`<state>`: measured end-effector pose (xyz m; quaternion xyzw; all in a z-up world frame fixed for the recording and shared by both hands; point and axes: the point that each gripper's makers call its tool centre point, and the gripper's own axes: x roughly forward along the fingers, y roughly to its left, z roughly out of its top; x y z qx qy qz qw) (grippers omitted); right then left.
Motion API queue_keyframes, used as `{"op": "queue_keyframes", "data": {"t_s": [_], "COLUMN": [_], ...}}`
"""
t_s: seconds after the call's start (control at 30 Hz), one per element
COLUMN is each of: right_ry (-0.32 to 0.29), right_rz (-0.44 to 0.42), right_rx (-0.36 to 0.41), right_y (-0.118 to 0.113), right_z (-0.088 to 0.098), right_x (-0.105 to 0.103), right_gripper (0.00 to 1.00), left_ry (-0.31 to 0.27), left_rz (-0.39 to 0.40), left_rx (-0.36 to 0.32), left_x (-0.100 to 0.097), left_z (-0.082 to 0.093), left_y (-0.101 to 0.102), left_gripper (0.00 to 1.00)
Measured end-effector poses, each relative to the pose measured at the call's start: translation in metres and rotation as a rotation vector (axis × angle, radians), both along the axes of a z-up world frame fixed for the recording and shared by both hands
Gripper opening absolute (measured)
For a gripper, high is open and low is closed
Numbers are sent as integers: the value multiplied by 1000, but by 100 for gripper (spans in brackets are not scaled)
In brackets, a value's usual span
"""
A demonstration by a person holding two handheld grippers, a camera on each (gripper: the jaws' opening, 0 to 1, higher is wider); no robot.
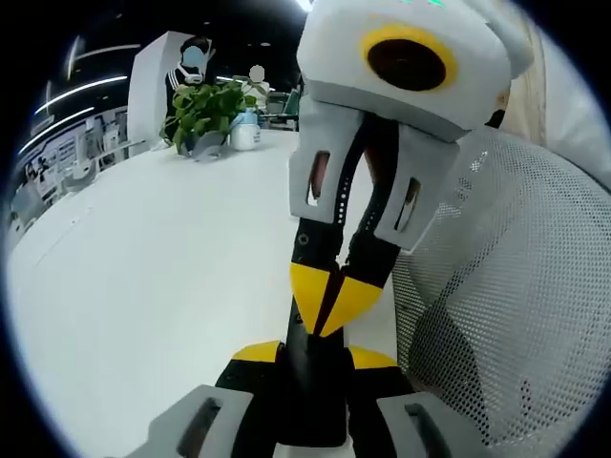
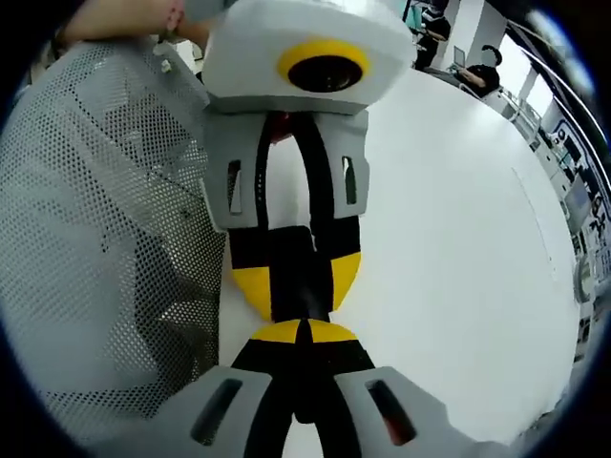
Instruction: Press the specified remote control buttons in sequence, fully releasing each button before pressing the next.
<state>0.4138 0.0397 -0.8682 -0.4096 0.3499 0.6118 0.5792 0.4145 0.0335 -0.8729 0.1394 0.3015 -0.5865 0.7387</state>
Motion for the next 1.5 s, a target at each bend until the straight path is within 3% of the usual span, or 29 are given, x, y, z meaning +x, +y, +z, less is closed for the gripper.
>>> {"op": "queue_keyframes", "data": {"t_s": [0.33, 0.47, 0.8, 1.0, 1.5], "right_ry": [6, -11, 22, 17, 35], "right_rz": [-42, -18, -4, 46, 42], "right_rx": [26, 22, 17, -23, -39], "right_y": [0, 0, 2, 3, 4], "right_z": [1, 1, 1, 0, 0], "right_x": [1, 0, 0, 0, 0], "right_gripper": [0, 0, 0, 0, 0], "left_ry": [2, 1, 3, -6, -2], "left_rz": [-5, -5, -3, -7, -7], "left_rx": [1, 3, 1, 2, -1], "left_x": [0, 0, 0, 0, 0], "left_z": [1, 1, 0, 0, 0], "left_y": [0, 0, -1, -1, 0], "left_gripper": [25, 25, 25, 25, 25]}}
